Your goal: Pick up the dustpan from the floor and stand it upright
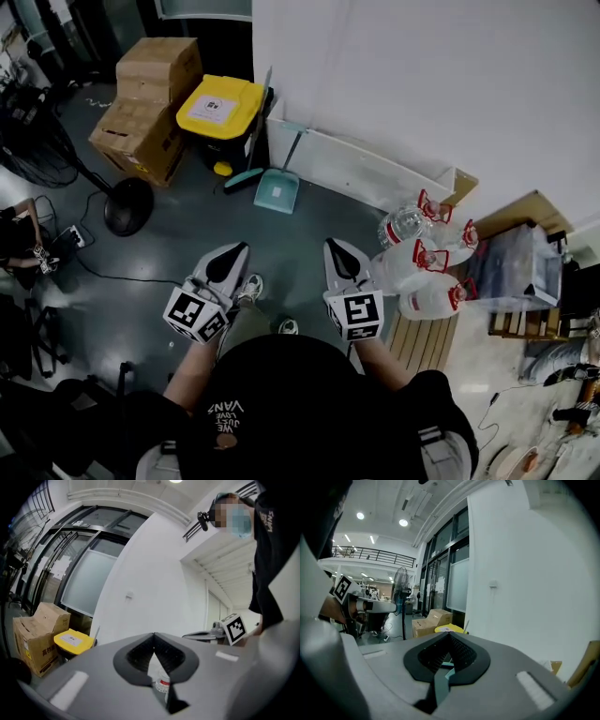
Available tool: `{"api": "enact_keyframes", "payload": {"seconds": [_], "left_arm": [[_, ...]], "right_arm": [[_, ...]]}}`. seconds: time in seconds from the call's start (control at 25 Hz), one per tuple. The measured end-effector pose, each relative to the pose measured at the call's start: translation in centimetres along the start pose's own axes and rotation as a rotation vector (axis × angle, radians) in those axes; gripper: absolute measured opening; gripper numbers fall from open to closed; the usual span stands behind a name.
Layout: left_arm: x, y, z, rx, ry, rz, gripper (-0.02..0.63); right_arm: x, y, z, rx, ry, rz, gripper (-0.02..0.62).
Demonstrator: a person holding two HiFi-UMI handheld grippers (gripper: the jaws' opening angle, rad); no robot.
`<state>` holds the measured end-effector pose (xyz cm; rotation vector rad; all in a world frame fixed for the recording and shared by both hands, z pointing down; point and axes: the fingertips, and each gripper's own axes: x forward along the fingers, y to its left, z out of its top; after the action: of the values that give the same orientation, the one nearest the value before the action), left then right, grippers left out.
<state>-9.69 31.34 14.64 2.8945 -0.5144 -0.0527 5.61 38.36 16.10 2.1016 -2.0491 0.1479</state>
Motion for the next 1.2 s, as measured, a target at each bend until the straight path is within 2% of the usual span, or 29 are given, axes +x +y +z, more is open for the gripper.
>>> {"api": "enact_keyframes", "payload": {"seconds": [0.4, 1.2], "left_arm": [[-1.3, -3.1, -0.3, 0.026, 0.014, -0.038, 0.054], [-1.2, -3.5, -1.5, -0.005, 0.0, -0.028, 0.054]], "right_arm": [[-3.4, 0.5, -2.0, 0.089, 0.037, 0.008, 0.0], [-4.5, 0.1, -3.4, 0.114, 0.061, -0.034, 0.0]]}}
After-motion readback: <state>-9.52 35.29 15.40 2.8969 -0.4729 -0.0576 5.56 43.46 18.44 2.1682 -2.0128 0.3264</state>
